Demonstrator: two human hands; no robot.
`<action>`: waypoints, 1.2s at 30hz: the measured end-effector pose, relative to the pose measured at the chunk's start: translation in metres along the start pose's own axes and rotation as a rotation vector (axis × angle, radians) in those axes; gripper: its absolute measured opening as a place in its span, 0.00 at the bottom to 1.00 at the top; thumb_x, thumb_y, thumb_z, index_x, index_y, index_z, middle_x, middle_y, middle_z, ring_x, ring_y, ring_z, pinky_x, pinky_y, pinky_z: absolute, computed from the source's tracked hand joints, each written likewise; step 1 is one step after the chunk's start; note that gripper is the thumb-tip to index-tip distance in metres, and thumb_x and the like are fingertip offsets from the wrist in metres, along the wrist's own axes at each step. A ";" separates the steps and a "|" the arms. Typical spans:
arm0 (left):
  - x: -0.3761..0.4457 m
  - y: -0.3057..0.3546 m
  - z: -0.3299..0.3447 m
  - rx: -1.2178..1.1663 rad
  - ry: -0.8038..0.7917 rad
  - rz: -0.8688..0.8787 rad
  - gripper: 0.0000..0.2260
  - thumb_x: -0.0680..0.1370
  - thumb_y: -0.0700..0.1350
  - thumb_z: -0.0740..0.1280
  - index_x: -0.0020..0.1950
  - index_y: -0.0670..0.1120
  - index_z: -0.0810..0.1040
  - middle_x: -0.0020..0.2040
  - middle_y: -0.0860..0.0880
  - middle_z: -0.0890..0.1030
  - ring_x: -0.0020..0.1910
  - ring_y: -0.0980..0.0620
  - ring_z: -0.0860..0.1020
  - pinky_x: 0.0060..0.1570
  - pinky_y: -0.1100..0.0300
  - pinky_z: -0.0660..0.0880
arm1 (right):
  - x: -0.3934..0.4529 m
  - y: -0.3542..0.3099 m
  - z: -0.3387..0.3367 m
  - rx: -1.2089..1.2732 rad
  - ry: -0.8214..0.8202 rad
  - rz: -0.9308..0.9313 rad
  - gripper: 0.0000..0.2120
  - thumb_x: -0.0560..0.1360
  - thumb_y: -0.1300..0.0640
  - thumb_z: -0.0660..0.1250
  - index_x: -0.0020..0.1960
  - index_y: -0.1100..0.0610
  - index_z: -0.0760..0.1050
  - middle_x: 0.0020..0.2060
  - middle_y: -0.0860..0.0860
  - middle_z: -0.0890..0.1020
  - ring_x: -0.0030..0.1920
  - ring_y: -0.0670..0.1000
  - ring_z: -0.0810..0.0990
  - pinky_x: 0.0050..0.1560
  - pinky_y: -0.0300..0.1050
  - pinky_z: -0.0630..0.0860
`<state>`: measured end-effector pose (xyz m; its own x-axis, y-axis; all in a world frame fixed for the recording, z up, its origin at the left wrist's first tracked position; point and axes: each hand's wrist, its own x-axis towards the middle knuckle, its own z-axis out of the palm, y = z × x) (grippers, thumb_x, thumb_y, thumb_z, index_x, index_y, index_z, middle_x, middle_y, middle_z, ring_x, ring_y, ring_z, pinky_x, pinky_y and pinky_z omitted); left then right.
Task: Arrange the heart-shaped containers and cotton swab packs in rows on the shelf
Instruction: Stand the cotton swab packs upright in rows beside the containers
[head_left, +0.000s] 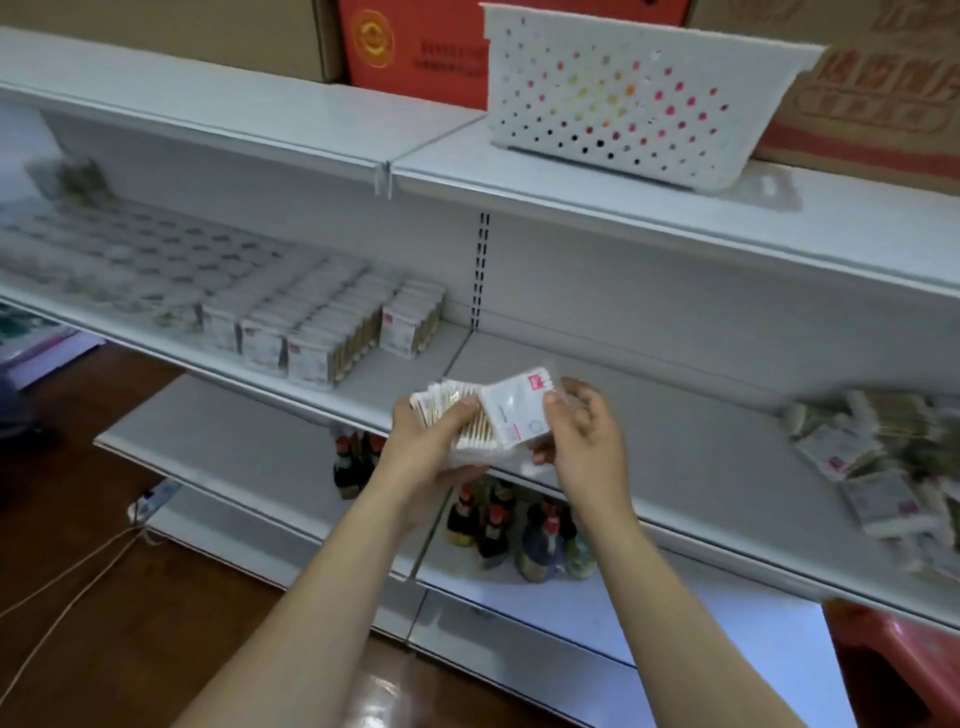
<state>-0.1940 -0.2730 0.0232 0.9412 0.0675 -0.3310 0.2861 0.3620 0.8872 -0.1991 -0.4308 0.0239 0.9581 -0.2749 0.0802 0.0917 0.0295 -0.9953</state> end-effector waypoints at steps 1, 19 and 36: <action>0.005 0.003 -0.009 0.007 -0.001 -0.004 0.23 0.76 0.47 0.74 0.66 0.49 0.66 0.58 0.44 0.81 0.53 0.45 0.83 0.44 0.43 0.83 | 0.003 0.001 0.011 -0.013 0.008 -0.006 0.06 0.80 0.58 0.67 0.56 0.53 0.73 0.43 0.55 0.84 0.30 0.49 0.79 0.30 0.47 0.76; 0.147 0.122 -0.126 0.012 0.152 0.186 0.36 0.76 0.48 0.74 0.78 0.52 0.58 0.72 0.45 0.69 0.59 0.46 0.77 0.37 0.53 0.82 | 0.140 0.090 0.181 -0.634 -0.153 -0.346 0.18 0.79 0.62 0.67 0.66 0.49 0.77 0.59 0.53 0.73 0.46 0.46 0.76 0.55 0.44 0.77; 0.202 0.160 -0.185 0.059 -0.176 0.049 0.30 0.76 0.45 0.74 0.74 0.53 0.64 0.64 0.52 0.69 0.51 0.56 0.77 0.42 0.46 0.83 | 0.142 0.116 0.229 -0.946 0.061 -0.278 0.17 0.79 0.57 0.67 0.67 0.55 0.74 0.63 0.55 0.74 0.55 0.59 0.80 0.52 0.50 0.78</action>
<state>0.0082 -0.0293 0.0391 0.9696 -0.0816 -0.2306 0.2446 0.3070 0.9198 0.0097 -0.2465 -0.0677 0.9172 -0.2056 0.3412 0.0313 -0.8167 -0.5762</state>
